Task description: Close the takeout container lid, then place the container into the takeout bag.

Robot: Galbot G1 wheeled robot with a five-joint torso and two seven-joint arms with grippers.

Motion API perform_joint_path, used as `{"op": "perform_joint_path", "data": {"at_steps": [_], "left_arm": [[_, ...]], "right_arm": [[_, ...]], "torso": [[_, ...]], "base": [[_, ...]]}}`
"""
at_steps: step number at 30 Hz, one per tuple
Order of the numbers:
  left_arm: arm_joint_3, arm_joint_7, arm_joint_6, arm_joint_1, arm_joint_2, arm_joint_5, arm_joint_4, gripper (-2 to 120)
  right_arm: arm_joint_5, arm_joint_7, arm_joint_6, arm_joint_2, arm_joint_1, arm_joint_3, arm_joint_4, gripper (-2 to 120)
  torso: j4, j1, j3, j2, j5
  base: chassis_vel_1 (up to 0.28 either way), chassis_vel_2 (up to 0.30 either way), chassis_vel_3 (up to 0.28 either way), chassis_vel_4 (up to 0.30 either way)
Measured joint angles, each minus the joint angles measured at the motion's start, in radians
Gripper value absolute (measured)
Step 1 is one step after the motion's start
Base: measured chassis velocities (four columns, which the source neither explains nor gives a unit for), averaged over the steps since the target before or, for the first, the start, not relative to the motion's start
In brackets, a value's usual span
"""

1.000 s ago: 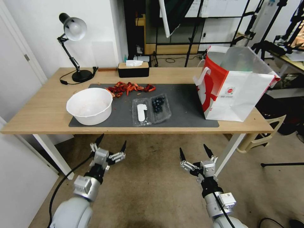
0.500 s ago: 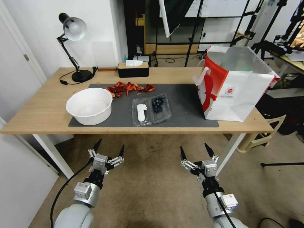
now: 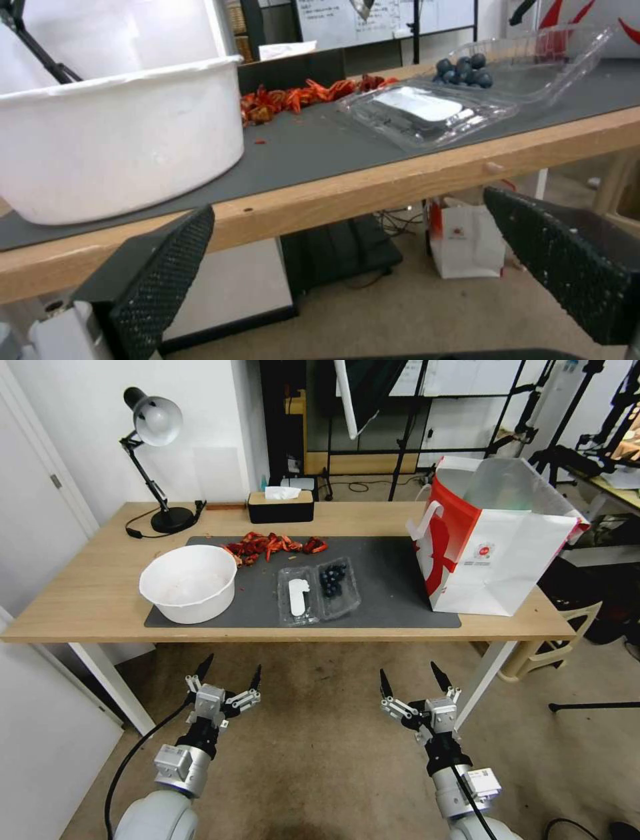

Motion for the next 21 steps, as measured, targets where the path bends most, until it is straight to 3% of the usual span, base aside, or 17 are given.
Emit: {"op": "perform_joint_path", "data": {"at_steps": [3,6,7,9,11,13,15,17,19,21], "left_arm": [[0.010,-0.015,0.012,-0.005,0.002,-0.032,-0.001,100],[0.049,-0.051,0.075,-0.033,0.010,-0.188,-0.030,100],[0.049,-0.051,0.075,-0.033,0.010,-0.188,-0.030,100],[0.084,-0.087,0.138,-0.072,0.014,-0.337,-0.064,100],[0.090,-0.095,0.153,-0.083,0.015,-0.371,-0.073,100],[0.106,-0.134,0.228,-0.115,0.017,-0.519,-0.117,100],[0.110,-0.146,0.245,-0.123,0.017,-0.555,-0.127,100],[0.131,-0.207,0.310,-0.167,0.023,-0.725,-0.166,100],[0.137,-0.225,0.326,-0.180,0.023,-0.773,-0.174,100],[0.157,-0.283,0.361,-0.224,0.023,-0.918,-0.194,100]], "right_arm": [[0.001,0.000,0.000,0.000,-0.001,0.000,0.003,100],[0.004,0.000,-0.001,0.000,-0.002,0.001,0.007,100],[0.004,0.000,-0.001,0.000,-0.002,0.001,0.007,100],[0.006,0.000,-0.001,0.000,-0.003,0.001,0.007,100],[0.007,0.000,-0.001,0.000,-0.003,0.001,0.007,100],[0.009,-0.001,-0.008,0.000,0.007,-0.004,0.005,100],[0.009,-0.001,-0.009,0.000,0.008,-0.005,0.004,100],[0.009,-0.001,-0.011,0.000,0.009,-0.006,0.002,100],[0.009,-0.001,-0.011,0.000,0.008,-0.006,0.002,100],[0.008,-0.001,-0.011,0.000,0.006,-0.006,0.002,100]], "torso": [[0.0001,0.000,0.000,0.000,0.0001],[0.0001,0.000,0.000,0.000,0.0001],[0.0001,0.000,0.000,0.000,0.0001],[-0.0001,0.000,0.000,0.000,0.0000],[-0.0001,0.000,0.000,0.000,0.0000],[0.0001,0.000,0.000,0.000,0.0002],[0.0005,0.000,0.000,0.000,0.0002],[-0.0001,0.000,0.000,0.000,0.0002],[-0.0001,0.000,0.000,0.000,0.0002],[0.0000,0.000,0.000,0.000,0.0001]], "base": [[0.000,0.000,0.000,0.000],[0.000,0.000,0.000,0.000],[0.000,0.000,0.000,0.000],[0.000,0.000,0.000,0.000],[0.000,0.000,0.000,0.000],[0.000,0.000,0.000,0.000],[0.000,0.000,0.000,0.000],[0.000,0.000,0.000,0.000],[0.000,0.000,0.000,0.000],[0.000,0.000,0.000,0.000]]}}
